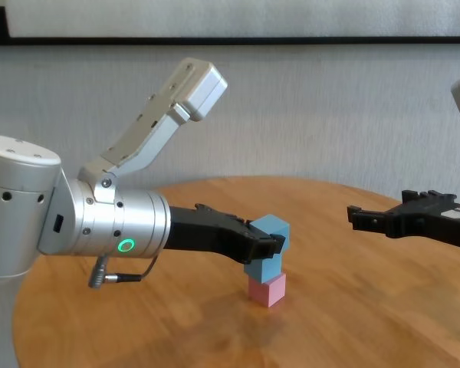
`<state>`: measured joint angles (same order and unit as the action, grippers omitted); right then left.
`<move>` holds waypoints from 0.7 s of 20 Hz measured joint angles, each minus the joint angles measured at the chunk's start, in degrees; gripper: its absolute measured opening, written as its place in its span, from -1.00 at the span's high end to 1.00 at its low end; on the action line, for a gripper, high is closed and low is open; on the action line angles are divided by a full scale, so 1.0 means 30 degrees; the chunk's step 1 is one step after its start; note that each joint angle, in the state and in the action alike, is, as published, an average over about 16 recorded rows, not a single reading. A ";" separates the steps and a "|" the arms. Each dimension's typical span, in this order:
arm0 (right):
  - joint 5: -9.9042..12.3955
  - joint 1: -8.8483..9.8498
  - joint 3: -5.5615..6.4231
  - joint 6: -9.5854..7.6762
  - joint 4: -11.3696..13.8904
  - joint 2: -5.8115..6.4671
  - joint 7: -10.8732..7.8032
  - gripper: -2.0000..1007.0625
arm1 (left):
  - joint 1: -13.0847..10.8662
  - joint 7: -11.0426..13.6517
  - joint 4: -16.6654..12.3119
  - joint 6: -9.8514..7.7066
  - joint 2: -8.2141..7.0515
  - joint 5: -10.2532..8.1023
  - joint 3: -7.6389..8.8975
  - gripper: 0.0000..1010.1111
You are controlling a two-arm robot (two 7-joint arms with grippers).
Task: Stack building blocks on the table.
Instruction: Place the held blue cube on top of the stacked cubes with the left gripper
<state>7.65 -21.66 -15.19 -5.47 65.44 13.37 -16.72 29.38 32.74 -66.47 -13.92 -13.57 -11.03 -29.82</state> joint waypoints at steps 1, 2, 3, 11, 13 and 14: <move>0.0000 0.0000 0.0000 0.0000 0.0000 0.0000 0.0000 -1.00 | 0.0014 -0.0034 0.0022 0.0012 -0.0010 -0.0033 -0.0029 0.20; 0.0000 0.0000 0.0000 0.0000 0.0000 0.0000 0.0000 -1.00 | 0.0027 -0.0066 0.0043 0.0024 -0.0019 -0.0065 -0.0057 0.20; 0.0000 0.0000 0.0000 0.0000 0.0000 0.0000 0.0000 -1.00 | 0.0039 -0.0096 0.0061 0.0035 -0.0028 -0.0097 -0.0084 0.20; 0.0000 0.0000 0.0000 0.0000 0.0000 0.0000 0.0000 -1.00 | 0.0117 -0.0342 0.0174 0.0131 -0.0110 -0.0375 -0.0298 0.20; 0.0000 0.0000 0.0000 0.0000 0.0000 0.0000 0.0000 -1.00 | 0.0132 -0.0401 0.0196 0.0149 -0.0129 -0.0439 -0.0347 0.20; 0.0000 0.0000 0.0000 0.0000 0.0000 0.0000 0.0000 -1.00 | 0.0137 -0.0424 0.0204 0.0157 -0.0138 -0.0468 -0.0370 0.20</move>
<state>7.65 -21.66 -15.19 -5.47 65.44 13.37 -16.71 29.79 31.47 -65.86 -13.45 -13.98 -12.43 -30.93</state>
